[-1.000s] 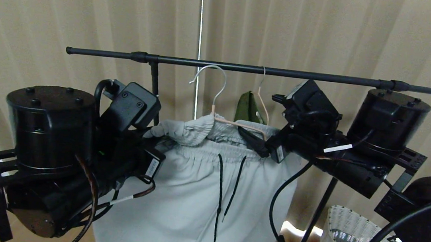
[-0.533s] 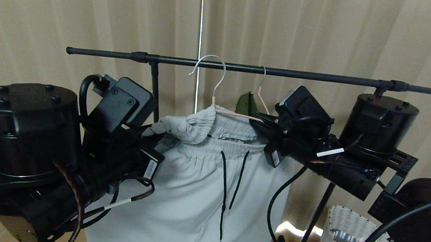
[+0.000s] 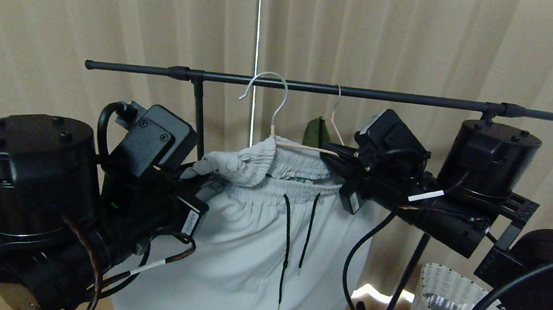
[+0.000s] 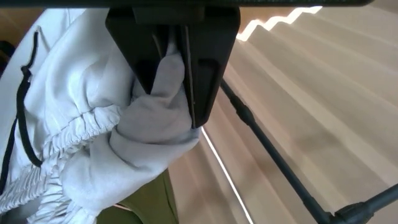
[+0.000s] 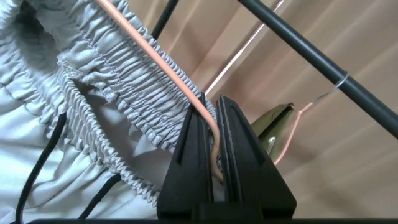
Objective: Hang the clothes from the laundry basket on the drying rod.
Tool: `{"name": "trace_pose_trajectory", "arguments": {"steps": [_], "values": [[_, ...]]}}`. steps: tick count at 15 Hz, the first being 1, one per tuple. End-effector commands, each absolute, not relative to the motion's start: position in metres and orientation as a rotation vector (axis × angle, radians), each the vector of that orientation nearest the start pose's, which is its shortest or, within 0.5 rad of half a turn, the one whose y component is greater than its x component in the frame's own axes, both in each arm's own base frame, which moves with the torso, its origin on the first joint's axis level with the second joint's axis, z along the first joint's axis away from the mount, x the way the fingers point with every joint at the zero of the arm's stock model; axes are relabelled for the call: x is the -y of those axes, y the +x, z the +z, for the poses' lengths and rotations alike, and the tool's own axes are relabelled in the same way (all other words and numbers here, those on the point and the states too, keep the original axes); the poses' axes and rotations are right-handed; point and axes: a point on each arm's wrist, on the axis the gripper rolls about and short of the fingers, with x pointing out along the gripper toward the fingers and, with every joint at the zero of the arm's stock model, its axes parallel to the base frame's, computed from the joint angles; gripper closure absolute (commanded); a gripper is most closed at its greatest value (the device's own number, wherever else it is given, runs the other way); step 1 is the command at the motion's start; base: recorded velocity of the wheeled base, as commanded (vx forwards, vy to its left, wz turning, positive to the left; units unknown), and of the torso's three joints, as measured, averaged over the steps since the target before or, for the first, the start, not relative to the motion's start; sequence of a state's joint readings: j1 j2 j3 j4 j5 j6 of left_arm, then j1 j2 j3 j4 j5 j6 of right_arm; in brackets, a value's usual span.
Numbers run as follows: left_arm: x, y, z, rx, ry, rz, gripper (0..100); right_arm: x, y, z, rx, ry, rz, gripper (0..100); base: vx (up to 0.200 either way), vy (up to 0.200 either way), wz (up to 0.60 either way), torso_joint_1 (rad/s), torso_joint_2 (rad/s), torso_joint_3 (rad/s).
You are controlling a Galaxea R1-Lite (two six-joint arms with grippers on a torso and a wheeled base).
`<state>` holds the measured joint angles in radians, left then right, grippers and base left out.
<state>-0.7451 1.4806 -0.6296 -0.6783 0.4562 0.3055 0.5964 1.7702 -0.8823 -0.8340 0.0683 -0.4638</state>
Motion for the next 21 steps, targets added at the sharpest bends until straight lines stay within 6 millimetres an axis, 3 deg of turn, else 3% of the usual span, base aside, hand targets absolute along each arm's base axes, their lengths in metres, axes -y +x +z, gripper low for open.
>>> {"name": "trace_pose_trajectory", "arguments": {"steps": [1,5,9,14,17,21], "values": [[0.158,0.185,0.2,-0.095,0.393,-0.341,0,-0.184,0.267,0.205,0.116,-0.46,0.665,100,0.0,0.0,0.0,0.0,0.0,0.0],[0.153,0.177,0.2,-0.079,0.38,-0.462,0,-0.17,0.26,0.211,0.155,-0.466,0.592,100,0.0,0.0,0.0,0.0,0.0,0.0],[0.146,0.169,0.203,-0.043,0.357,-0.503,0,-0.138,0.249,0.216,0.164,-0.477,0.51,100,0.0,0.0,0.0,0.0,0.0,0.0],[0.131,0.166,0.179,-0.072,0.368,-0.467,0,-0.105,0.232,0.238,0.221,-0.466,0.415,100,0.0,0.0,0.0,0.0,0.0,0.0],[0.122,0.166,0.161,-0.131,0.391,-0.443,0,-0.101,0.22,0.249,0.263,-0.455,0.41,100,0.0,0.0,0.0,0.0,0.0,0.0],[0.125,0.174,0.151,-0.179,0.397,-0.435,0,-0.101,0.211,0.251,0.279,-0.451,0.429,100,0.0,0.0,0.0,0.0,0.0,0.0]]}}
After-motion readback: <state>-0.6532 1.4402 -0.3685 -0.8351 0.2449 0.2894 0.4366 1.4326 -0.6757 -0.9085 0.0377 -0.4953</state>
